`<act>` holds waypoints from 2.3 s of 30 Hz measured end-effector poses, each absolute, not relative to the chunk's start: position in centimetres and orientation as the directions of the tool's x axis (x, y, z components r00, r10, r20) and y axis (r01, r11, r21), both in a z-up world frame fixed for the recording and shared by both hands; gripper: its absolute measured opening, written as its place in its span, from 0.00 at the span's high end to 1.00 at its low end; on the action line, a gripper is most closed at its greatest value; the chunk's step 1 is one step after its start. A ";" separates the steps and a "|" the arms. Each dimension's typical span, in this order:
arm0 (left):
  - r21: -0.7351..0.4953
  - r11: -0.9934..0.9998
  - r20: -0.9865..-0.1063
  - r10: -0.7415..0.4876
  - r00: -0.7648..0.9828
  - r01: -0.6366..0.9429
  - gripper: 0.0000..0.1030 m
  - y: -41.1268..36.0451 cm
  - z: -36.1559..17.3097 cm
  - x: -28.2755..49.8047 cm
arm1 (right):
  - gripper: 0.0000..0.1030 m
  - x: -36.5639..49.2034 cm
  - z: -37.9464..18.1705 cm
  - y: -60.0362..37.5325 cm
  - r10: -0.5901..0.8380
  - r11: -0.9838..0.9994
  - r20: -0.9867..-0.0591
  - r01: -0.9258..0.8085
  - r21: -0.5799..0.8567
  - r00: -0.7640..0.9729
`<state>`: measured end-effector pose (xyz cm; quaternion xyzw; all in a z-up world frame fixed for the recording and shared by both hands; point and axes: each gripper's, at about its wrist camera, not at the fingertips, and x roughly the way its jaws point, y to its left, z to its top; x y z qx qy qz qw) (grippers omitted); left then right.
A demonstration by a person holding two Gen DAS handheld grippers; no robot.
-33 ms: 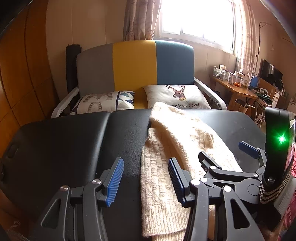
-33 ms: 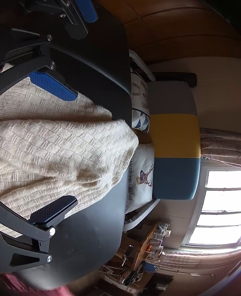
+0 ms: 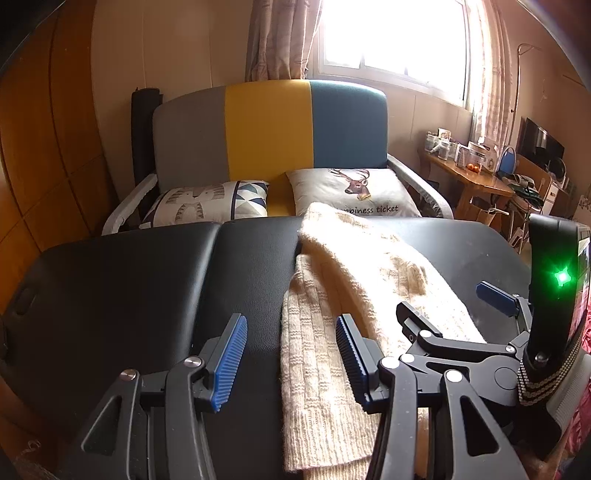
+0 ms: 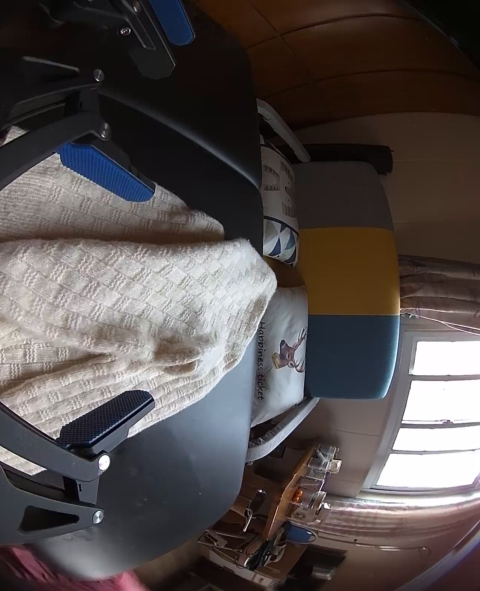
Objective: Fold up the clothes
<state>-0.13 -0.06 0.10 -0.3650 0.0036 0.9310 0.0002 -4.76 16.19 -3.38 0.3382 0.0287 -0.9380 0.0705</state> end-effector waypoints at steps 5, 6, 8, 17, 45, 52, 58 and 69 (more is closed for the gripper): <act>0.004 -1.000 -0.682 0.004 -0.731 -0.010 0.50 -0.2 -0.1 -0.4 | 0.00 -4.7 -3.7 16.4 -0.103 -0.989 -0.648 0.145 -0.011 -0.754; 0.001 -1.000 -0.680 0.007 -0.733 -0.010 0.50 -0.3 -0.3 -0.1 | 0.00 -4.6 -3.8 16.5 -0.101 -0.989 -0.650 0.144 -0.013 -0.753; -0.006 -1.000 -0.685 0.013 -0.728 -0.013 0.50 0.0 -0.5 0.1 | 0.00 -4.6 -3.9 16.5 -0.098 -0.990 -0.654 0.142 -0.015 -0.750; -0.044 -0.997 -0.731 0.076 -0.678 -0.064 0.50 0.0 -1.6 -0.9 | 0.00 -4.6 -4.4 17.0 -0.099 -0.991 -0.662 0.135 -0.003 -0.742; -0.722 -0.644 -0.605 0.765 -0.221 -0.253 0.48 0.6 -10.3 -2.2 | 0.00 -1.8 -10.6 33.3 -0.421 -0.860 -0.705 0.004 0.510 -0.571; -0.697 -0.605 -0.623 0.777 -0.092 -0.385 0.48 5.4 -8.4 -2.0 | 0.00 1.0 -14.1 39.9 -0.422 -0.782 -0.712 -0.171 0.599 -0.562; -0.654 -0.614 -0.693 0.720 0.026 -0.441 0.52 12.8 -8.0 -3.3 | 0.00 2.5 -15.5 43.6 -0.540 -0.612 -0.594 -0.206 0.763 -0.597; -0.717 -0.670 -0.695 0.711 0.109 -0.193 0.56 16.0 -15.5 -5.2 | 0.00 3.8 -16.2 45.5 -0.504 -0.584 -0.581 -0.242 0.774 -0.639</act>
